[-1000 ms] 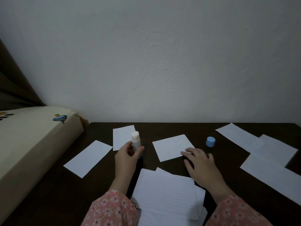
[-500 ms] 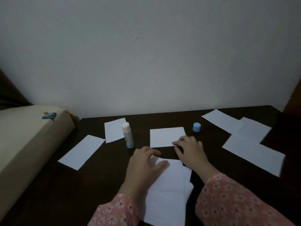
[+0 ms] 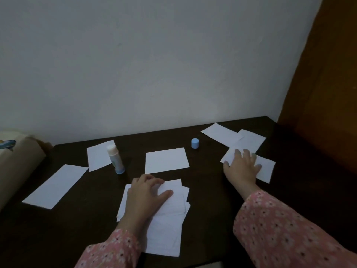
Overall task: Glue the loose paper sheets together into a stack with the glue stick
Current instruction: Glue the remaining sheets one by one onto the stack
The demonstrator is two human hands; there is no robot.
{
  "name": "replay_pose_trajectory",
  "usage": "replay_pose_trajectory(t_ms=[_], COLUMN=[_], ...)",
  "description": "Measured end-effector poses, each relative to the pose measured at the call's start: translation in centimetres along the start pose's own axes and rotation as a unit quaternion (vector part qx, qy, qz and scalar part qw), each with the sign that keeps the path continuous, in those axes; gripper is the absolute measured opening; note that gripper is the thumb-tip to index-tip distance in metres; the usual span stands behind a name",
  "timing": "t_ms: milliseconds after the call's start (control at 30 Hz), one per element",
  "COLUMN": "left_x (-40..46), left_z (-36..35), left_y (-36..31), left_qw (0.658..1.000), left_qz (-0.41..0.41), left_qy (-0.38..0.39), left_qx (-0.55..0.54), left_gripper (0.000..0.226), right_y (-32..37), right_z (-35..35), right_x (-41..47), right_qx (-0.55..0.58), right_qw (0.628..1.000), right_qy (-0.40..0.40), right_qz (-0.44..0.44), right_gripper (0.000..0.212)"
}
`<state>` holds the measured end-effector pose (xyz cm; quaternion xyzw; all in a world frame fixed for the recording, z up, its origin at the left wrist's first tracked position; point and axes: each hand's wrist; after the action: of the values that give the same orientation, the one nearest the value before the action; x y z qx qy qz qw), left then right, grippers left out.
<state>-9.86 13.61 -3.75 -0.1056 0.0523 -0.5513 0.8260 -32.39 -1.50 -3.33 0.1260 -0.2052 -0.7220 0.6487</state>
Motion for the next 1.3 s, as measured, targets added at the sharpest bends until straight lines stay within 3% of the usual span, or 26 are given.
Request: replay_pose_trajectory(t_ms=[67, 200, 300, 533, 667, 800, 967, 1133, 1233, 1300], left_x=[0.0, -0.1, -0.2, 0.2, 0.5, 1.6, 4.4, 6.4, 6.6, 6.6], left_z=[-0.1, -0.2, -0.1, 0.3, 0.8, 1.6, 3.5, 2.9, 3.1, 3.3], left_y=[0.0, 0.1, 0.2, 0.2, 0.5, 0.8, 0.8, 1.1, 1.2, 1.4], left_qw=[1.0, 1.0, 1.0, 0.999, 0.993, 0.965, 0.907, 0.875, 0.842, 0.816], left_qz=[0.0, -0.002, -0.002, -0.005, 0.011, 0.039, 0.028, 0.057, 0.067, 0.083], left_qy=[-0.005, -0.011, -0.01, 0.007, 0.022, -0.036, -0.056, -0.042, -0.035, -0.038], left_qx=[-0.006, -0.015, -0.014, -0.033, -0.112, -0.257, -0.417, -0.478, -0.533, -0.57], left_gripper=[0.05, 0.049, 0.05, 0.048, 0.039, 0.024, 0.039, 0.022, 0.015, 0.016], right_y=[-1.2, -1.2, -0.3, 2.9, 6.6, 9.3, 10.7, 10.5, 10.0, 9.7], right_z=[0.1, -0.2, -0.2, -0.9, -1.7, -3.0, -4.9, -6.6, -6.4, -6.0], right_x=[0.3, 0.0, -0.6, -2.0, -3.5, -4.9, -5.6, -4.5, -3.5, -2.9], right_qx=[0.007, 0.0, 0.002, 0.108, 0.162, 0.142, 0.159, 0.168, 0.193, 0.252], right_qw=[0.997, 0.997, 0.999, 0.989, 0.973, 0.963, 0.94, 0.915, 0.914, 0.923], right_qy=[0.025, 0.036, 0.014, -0.09, -0.09, -0.03, 0.007, 0.024, 0.045, 0.065], right_qz=[-0.071, -0.07, -0.044, 0.052, 0.135, 0.229, 0.301, 0.366, 0.354, 0.284], right_gripper=[0.066, 0.054, 0.043, 0.043, 0.044, 0.048, 0.048, 0.049, 0.073, 0.084])
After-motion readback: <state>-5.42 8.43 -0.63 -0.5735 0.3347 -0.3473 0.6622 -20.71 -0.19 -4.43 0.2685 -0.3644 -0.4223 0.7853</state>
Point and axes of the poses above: each hand's wrist, its own x-axis towards the middle knuckle, its own z-axis out of the back of the hand, y = z × x, and after that the axes turned 11 degrees about x, right-handed
